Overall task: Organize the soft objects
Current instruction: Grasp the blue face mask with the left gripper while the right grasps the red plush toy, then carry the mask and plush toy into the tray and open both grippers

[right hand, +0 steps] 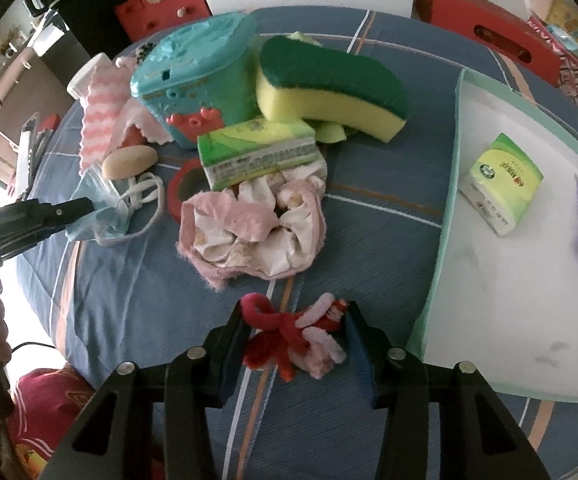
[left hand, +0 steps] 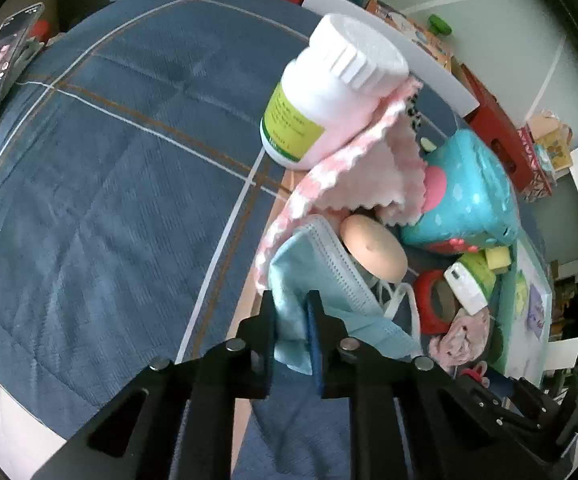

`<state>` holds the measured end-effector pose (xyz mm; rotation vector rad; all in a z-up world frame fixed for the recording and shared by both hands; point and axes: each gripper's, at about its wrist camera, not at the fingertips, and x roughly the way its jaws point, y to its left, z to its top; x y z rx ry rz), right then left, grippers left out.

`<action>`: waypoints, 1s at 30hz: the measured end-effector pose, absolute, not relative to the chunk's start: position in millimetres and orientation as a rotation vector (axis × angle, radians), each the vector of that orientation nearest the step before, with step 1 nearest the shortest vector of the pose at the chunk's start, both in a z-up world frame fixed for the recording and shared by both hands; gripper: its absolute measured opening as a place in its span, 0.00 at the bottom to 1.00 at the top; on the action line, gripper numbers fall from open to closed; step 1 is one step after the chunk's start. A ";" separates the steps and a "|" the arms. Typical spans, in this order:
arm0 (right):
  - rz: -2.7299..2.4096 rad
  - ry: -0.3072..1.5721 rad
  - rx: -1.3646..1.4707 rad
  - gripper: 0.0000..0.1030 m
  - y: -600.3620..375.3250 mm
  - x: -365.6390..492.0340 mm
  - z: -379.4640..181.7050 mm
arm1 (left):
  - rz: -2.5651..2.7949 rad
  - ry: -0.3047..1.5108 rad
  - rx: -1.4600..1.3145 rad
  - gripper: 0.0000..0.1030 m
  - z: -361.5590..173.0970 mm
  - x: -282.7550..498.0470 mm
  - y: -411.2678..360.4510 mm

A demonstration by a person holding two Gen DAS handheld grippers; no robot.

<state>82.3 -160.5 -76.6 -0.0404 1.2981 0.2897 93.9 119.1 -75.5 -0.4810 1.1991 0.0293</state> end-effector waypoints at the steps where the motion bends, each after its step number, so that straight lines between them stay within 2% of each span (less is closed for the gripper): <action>1: 0.289 1.293 -0.038 0.47 -161.7 81.6 -74.5 | 0.027 1.191 -0.484 0.12 -73.6 93.5 119.2; 21: 0.271 1.142 0.027 0.47 -180.0 83.2 -25.8 | -0.032 0.973 -0.469 0.10 0.2 78.0 118.4; 30: 0.209 1.081 0.056 0.47 -197.4 91.5 -8.7 | -0.111 0.939 -0.436 0.10 26.6 83.2 87.5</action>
